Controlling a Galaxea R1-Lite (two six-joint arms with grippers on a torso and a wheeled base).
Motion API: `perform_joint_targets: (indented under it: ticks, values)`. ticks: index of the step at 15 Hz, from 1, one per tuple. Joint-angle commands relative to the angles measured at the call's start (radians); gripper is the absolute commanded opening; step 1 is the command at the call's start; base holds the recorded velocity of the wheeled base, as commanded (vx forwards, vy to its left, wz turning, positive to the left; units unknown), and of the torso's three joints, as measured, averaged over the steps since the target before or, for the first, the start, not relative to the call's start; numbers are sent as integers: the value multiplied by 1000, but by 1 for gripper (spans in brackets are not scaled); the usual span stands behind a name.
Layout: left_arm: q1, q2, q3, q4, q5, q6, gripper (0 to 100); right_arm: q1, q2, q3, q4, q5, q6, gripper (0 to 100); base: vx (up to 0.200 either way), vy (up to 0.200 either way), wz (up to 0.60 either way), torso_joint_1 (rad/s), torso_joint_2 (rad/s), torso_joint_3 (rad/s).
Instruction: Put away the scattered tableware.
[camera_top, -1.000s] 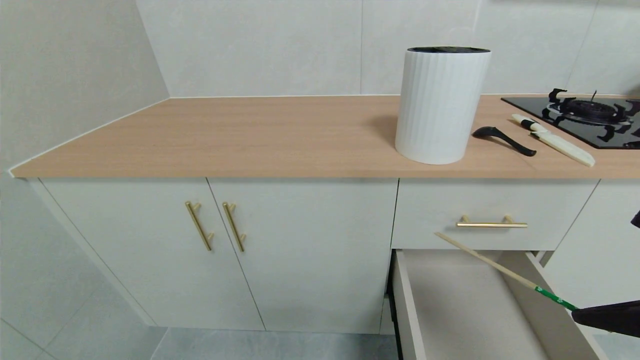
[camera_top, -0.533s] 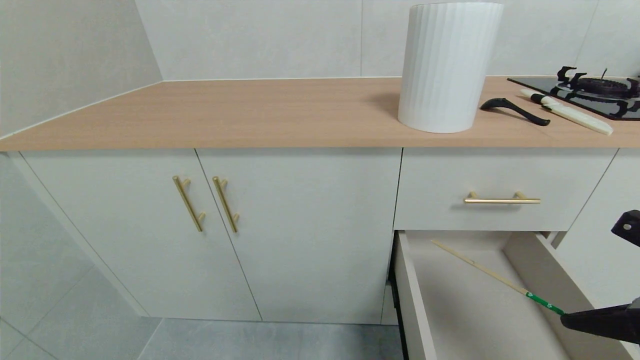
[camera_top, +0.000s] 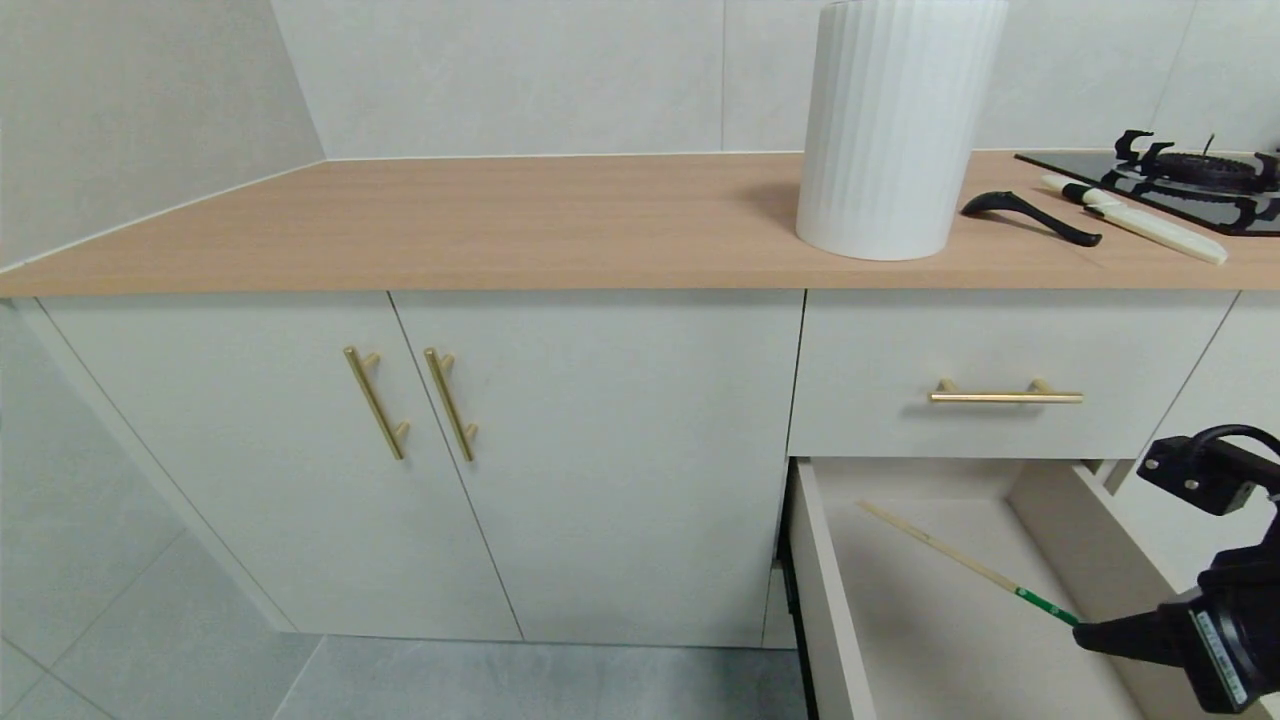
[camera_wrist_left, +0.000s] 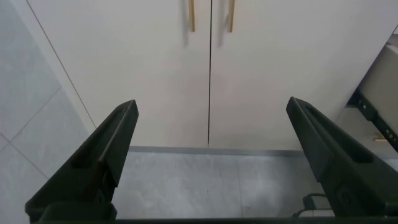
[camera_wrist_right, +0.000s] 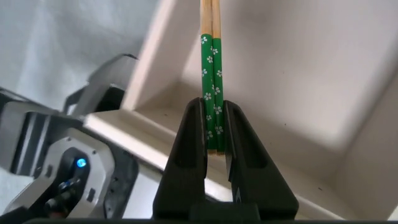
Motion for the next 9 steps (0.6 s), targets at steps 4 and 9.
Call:
perform_joint_targets:
  ticks: [4,9]
  values:
    - [0,0,0,0,0,0,100,-4,252,0,-108,-21,100,0,0,0,0,0,0,0]
    - [0,0,0,-1,0,0,100,-2,439,10,-246,-64,188,0,0,0,0,0,0,0]
